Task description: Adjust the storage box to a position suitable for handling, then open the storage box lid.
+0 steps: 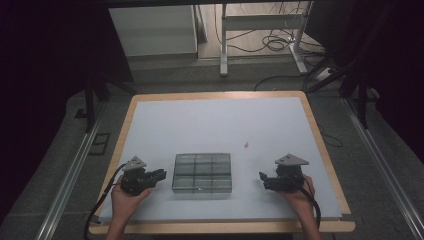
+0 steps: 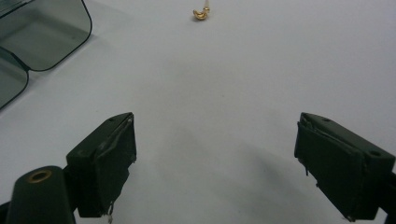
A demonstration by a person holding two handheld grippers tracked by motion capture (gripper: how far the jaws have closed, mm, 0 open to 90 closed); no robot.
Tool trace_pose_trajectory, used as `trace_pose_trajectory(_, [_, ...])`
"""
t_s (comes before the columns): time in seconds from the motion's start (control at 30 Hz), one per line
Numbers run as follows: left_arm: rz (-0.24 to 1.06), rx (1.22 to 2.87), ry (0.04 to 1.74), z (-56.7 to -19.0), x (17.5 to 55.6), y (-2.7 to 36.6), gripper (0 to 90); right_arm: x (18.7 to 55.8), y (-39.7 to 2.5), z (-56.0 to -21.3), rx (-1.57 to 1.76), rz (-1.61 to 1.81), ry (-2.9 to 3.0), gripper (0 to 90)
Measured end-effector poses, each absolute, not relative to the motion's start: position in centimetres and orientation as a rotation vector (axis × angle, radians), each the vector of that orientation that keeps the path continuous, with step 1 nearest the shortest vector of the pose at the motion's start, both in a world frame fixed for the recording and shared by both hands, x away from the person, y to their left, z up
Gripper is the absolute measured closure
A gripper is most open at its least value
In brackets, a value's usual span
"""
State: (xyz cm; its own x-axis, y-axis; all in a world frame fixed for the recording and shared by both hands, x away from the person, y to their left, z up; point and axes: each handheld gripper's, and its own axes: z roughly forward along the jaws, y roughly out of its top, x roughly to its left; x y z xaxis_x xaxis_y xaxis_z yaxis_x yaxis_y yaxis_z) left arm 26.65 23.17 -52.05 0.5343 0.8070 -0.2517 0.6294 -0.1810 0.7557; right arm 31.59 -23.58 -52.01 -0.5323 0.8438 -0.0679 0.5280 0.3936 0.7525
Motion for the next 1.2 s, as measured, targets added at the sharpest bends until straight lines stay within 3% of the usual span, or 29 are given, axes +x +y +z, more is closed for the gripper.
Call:
trace_pose_trajectory(0.17, [0.248,1.89,1.149,-51.4,25.9,23.8,46.5,31.6,-23.8,-51.9,1.179,0.958,2.206,12.0])
trace_pose_trajectory(0.43, [0.273,1.887,1.145,-50.8,24.6,24.2,33.6,31.5,-23.9,-51.8,1.179,0.958,2.202,12.0])
trace_pose_trajectory(0.57, [0.272,1.9,1.137,-50.5,24.2,24.3,32.2,31.5,-23.9,-51.8,1.177,0.958,2.201,12.0])
trace_pose_trajectory(0.63, [0.268,1.9,1.135,-50.2,24.0,24.3,34.7,31.5,-23.8,-51.8,1.177,0.955,2.204,12.0])
trace_pose_trajectory(0.8, [0.254,1.928,1.131,-50.1,23.7,23.9,52.6,31.5,-23.6,-51.9,1.171,0.951,2.211,12.0])
trace_pose_trajectory(1.2, [0.198,1.971,1.098,-50.3,23.2,23.0,71.2,31.5,-23.7,-51.9,1.171,0.953,2.208,12.0])
